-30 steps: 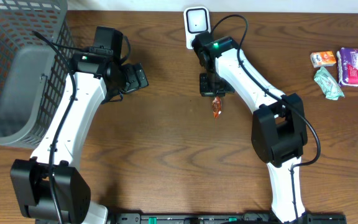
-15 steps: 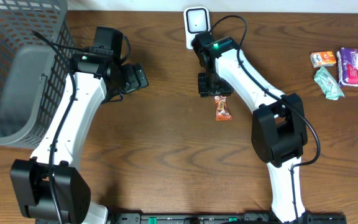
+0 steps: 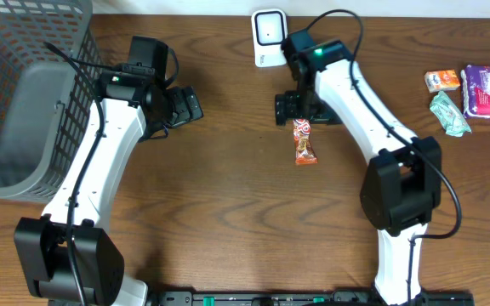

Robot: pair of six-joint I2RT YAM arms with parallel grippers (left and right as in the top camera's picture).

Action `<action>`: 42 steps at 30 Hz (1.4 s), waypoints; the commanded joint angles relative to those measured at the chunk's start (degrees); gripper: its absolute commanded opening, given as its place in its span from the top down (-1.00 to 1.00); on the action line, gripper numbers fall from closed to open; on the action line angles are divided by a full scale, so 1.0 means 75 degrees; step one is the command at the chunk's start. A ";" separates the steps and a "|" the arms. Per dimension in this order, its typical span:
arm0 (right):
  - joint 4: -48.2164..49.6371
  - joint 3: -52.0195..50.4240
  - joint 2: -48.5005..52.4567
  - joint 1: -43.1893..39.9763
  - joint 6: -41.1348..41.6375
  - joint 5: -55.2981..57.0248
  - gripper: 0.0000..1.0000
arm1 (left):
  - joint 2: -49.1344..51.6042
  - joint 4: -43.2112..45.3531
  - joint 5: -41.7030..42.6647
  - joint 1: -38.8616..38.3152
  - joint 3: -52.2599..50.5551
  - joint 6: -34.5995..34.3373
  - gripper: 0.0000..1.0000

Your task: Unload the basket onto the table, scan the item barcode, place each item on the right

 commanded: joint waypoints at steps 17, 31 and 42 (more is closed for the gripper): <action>0.0169 0.0114 -0.0143 -0.0017 -0.0047 0.0067 -0.98 | 0.0003 -0.0017 -0.0096 0.0006 0.0067 -0.0012 -0.96; 0.1070 -0.0329 -0.0102 -0.0017 -0.0050 0.0201 -0.80 | 0.0003 -0.0020 -0.0096 0.0006 0.0067 -0.0012 -0.96; 0.2844 -0.1562 -0.0099 -0.0017 -0.0055 0.0338 -0.47 | 0.0003 -0.0017 -0.0096 0.0006 0.0067 -0.0015 -0.96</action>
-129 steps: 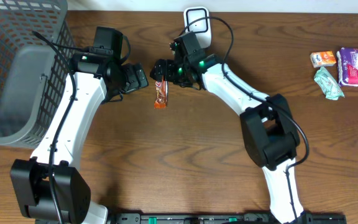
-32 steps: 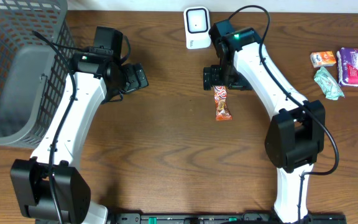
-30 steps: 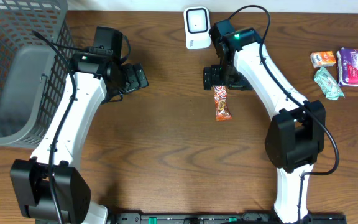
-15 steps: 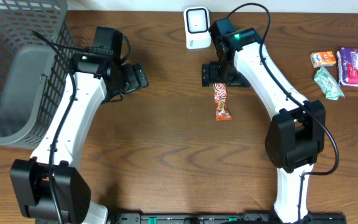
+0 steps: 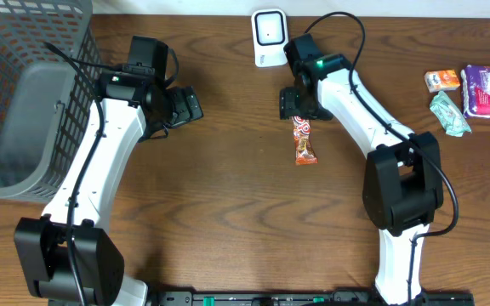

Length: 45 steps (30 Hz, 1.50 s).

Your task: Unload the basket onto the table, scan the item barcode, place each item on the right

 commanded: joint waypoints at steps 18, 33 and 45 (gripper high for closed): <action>0.1329 -0.1658 -0.0096 0.0047 -0.0017 0.0117 0.50 | 0.0003 -0.0017 -0.0096 0.0006 0.0067 -0.0012 -0.96; 0.2063 0.0565 -0.0169 0.0044 -0.0017 -0.0017 0.97 | 0.0003 -0.0017 -0.0096 0.0006 0.0067 -0.0012 -0.96; 0.5523 0.0609 -0.0009 0.0044 -0.0020 0.0306 0.98 | 0.0003 -0.0017 -0.0096 0.0006 0.0067 -0.0012 -0.95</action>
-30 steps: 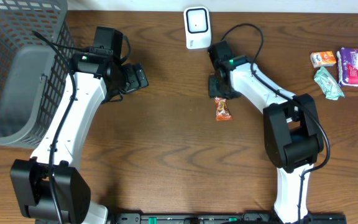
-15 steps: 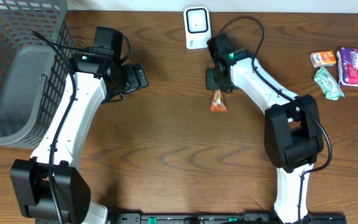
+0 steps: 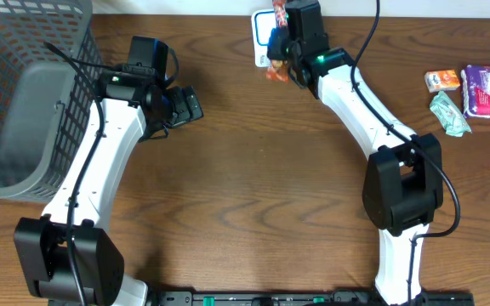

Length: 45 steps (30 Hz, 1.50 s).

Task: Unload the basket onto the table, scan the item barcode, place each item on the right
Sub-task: 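Hold the TOP bar up in front of the scanner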

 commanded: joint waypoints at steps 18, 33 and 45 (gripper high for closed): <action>0.2104 0.0079 0.0775 0.0178 0.0274 0.0933 0.98 | 0.0003 -0.0017 -0.0096 0.0006 0.0067 -0.0012 -0.96; 0.2669 0.0079 0.1099 0.0184 0.0277 0.0947 0.98 | 0.0003 -0.0017 -0.0096 0.0006 0.0067 -0.0015 -0.95; 0.2241 0.0079 0.1142 0.0172 0.0274 0.0950 0.98 | 0.0003 -0.0020 -0.0096 0.0006 0.0067 -0.0012 -0.95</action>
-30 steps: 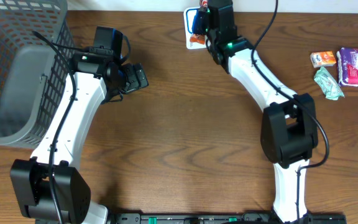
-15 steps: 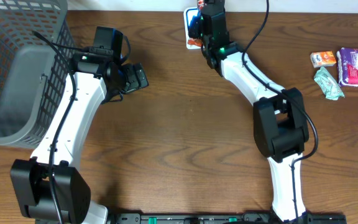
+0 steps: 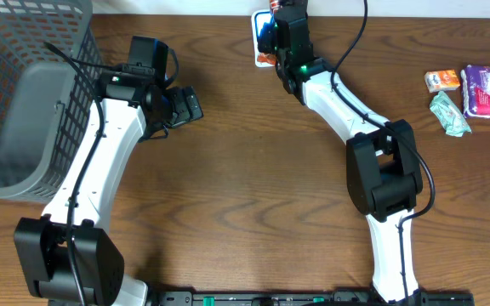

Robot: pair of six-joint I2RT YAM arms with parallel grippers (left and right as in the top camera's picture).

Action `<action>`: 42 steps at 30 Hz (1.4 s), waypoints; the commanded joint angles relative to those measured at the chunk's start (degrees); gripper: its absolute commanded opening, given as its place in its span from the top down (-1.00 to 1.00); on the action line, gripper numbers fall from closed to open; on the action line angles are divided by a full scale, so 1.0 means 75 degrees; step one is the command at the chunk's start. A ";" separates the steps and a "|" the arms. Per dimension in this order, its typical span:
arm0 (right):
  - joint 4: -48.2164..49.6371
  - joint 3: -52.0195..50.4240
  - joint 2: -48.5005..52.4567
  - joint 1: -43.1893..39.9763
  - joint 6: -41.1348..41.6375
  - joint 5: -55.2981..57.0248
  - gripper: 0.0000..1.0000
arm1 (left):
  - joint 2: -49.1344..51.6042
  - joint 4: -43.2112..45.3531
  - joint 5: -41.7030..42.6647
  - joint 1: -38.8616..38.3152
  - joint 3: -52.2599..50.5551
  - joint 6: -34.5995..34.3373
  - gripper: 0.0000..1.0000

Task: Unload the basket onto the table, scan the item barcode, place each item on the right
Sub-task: 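Hold the TOP bar up in front of the scanner, then carry the TOP bar right and drop it by the packs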

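The white barcode scanner (image 3: 259,38) stands at the table's far edge, mostly covered by my right arm. My right gripper (image 3: 273,36) is shut on the orange snack packet (image 3: 265,59) and holds it right in front of the scanner. Only an orange end of the packet shows below the gripper. My left gripper (image 3: 187,106) hovers open and empty over the table, well left of the scanner.
A grey mesh basket (image 3: 24,93) fills the far left. At the far right lie a small orange packet (image 3: 441,81), a purple and pink pack (image 3: 488,92) and a green packet (image 3: 449,115).
My right gripper has shifted a little further back and left with the snack packet, so it now covers more of the scanner. The left arm has not moved.
The snack packet lay on the table below the scanner with my right gripper just behind it. Then the gripper stood at the packet's top end. By the last earlier moment the packet was off the table and held at the scanner, where it is now.
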 commanded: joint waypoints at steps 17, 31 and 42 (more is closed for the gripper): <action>-0.0417 0.0082 0.0283 -0.0321 0.0090 0.0067 0.98 | 0.0003 -0.0020 -0.0096 0.0006 0.0067 -0.0012 -0.96; -0.0577 0.0090 -0.0819 -0.0752 -0.0134 0.0070 0.98 | 0.0003 -0.0017 -0.0096 0.0006 0.0067 -0.0009 -0.96; -0.3130 0.0090 -0.1684 -0.2057 -0.2119 0.0187 0.98 | 0.0003 -0.0017 -0.0096 0.0006 0.0067 -0.0009 -0.95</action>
